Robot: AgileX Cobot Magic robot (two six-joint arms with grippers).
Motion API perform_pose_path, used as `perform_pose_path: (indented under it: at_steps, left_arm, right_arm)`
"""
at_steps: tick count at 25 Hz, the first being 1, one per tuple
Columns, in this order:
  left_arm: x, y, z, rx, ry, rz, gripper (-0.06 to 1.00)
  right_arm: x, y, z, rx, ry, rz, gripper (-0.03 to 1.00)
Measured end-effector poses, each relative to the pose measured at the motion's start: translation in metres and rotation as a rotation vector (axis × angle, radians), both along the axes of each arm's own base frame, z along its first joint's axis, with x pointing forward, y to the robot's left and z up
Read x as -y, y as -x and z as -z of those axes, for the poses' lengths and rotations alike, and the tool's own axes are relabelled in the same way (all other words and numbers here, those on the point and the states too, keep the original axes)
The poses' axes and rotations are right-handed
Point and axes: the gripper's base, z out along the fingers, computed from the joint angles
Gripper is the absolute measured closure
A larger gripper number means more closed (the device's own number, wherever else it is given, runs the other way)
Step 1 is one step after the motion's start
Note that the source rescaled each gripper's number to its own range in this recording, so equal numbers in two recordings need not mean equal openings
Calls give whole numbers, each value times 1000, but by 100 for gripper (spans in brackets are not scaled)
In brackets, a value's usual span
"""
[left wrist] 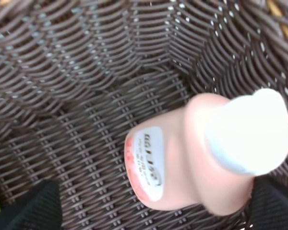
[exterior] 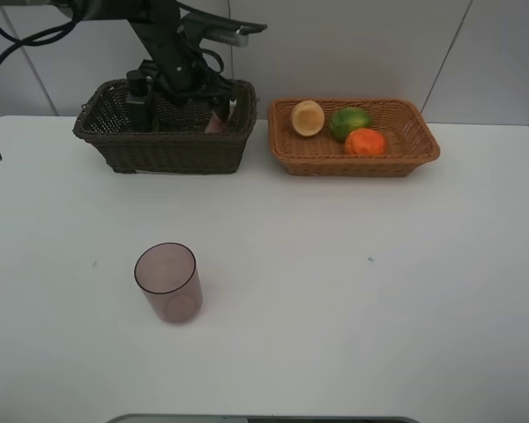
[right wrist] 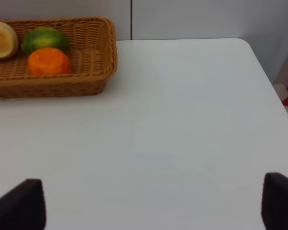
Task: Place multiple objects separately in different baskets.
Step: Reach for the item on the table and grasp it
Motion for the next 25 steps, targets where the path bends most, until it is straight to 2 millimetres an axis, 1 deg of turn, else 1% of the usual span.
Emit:
perform_pose_path:
  at_steps: [2, 7, 10, 13, 15, 19, 22, 25]
  left_arm:
    - [0, 1, -7, 11, 4, 0, -5]
    - [-3, 9, -37, 27, 12, 0, -5]
    - [-7, 18, -55, 4, 4, 1, -5]
    - [-8, 31, -72, -2, -13, 33, -5]
    - [-11, 42, -83, 9, -30, 72, -5]
    - [-19, 69, -95, -1, -48, 108, -5]
    - [-30, 95, -99, -23, -77, 148, -6]
    - [-41, 124, -95, -58, -119, 209, -6]
  right_arm:
    - [0, 0, 0, 0, 0, 0, -3]
    - [0, 0, 0, 0, 0, 0, -3]
    - [0, 0, 0, 0, 0, 0, -3]
    - [0, 0, 0, 0, 0, 0, -3]
    - [0, 0, 0, 0, 0, 0, -3]
    - [0, 0, 0, 0, 0, 0, -3]
    - [0, 0, 0, 0, 0, 0, -3]
    - [0, 0, 0, 0, 0, 0, -3]
